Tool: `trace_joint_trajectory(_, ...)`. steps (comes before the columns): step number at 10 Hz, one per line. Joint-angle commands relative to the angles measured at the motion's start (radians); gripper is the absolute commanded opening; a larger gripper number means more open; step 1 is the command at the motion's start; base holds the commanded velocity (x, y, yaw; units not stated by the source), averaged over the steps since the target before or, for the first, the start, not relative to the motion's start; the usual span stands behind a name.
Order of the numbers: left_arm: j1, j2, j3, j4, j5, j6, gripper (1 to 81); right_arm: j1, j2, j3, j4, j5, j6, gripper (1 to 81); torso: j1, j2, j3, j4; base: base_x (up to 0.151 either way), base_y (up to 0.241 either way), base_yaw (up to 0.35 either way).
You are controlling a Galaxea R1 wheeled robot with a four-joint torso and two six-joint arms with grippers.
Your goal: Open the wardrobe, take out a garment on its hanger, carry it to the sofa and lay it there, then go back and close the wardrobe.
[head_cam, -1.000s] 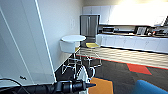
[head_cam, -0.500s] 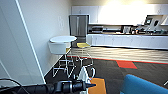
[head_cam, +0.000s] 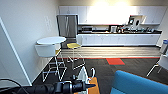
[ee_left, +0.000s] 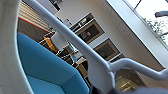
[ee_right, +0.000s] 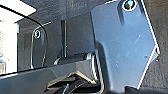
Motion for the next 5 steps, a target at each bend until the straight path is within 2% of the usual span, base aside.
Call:
trace_joint_trajectory(1,-0.133,-0.004,0.050,0.040,-0.034,0.020,1.0,0.037,0.012,0.006,0.003,-0.056,-0.004,81.1,0.000,0.000,0.000,0.000,0.000,0.000,-0.297)
trace_joint_trajectory(5,-0.132,0.003,0.051,0.047,-0.032,0.020,1.0,0.037,0.012,0.006,0.003,-0.056,-0.004,81.1,0.000,0.000,0.000,0.000,0.000,0.000,-0.299)
